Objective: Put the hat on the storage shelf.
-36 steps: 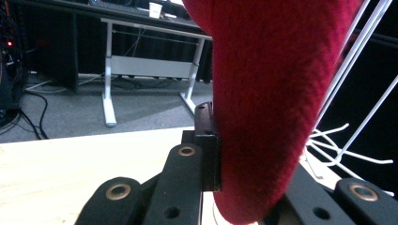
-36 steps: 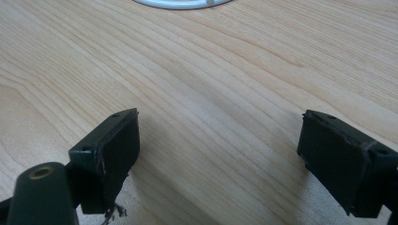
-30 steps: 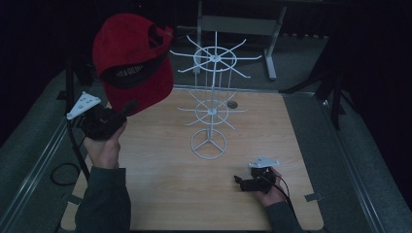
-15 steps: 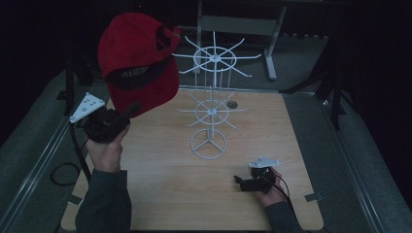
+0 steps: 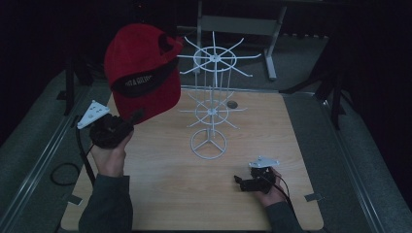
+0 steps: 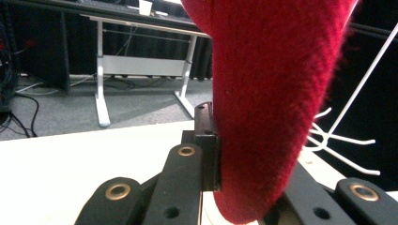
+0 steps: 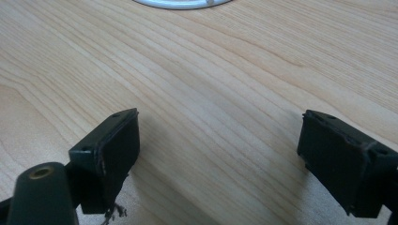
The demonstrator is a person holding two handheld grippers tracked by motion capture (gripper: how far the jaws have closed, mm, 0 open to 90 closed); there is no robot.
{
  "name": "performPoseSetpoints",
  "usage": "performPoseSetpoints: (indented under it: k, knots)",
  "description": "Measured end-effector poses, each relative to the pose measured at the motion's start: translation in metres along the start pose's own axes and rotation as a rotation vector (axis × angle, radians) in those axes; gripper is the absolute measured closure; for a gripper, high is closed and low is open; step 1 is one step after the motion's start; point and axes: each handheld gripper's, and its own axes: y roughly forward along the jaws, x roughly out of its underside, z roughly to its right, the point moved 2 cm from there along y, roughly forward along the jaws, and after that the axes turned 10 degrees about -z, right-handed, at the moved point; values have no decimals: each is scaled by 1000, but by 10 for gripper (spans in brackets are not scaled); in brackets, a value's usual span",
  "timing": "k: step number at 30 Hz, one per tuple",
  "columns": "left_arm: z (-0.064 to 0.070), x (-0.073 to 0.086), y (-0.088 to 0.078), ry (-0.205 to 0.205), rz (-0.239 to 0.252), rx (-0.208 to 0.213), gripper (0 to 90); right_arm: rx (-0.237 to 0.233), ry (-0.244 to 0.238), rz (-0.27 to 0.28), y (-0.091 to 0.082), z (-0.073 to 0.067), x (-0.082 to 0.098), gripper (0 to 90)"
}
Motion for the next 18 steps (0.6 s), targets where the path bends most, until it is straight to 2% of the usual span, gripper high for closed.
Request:
performPoseSetpoints:
  k: [18]
  knots:
    - [-1,30,26,-23,-73,16,854,0,1,0,0,0,0,131]
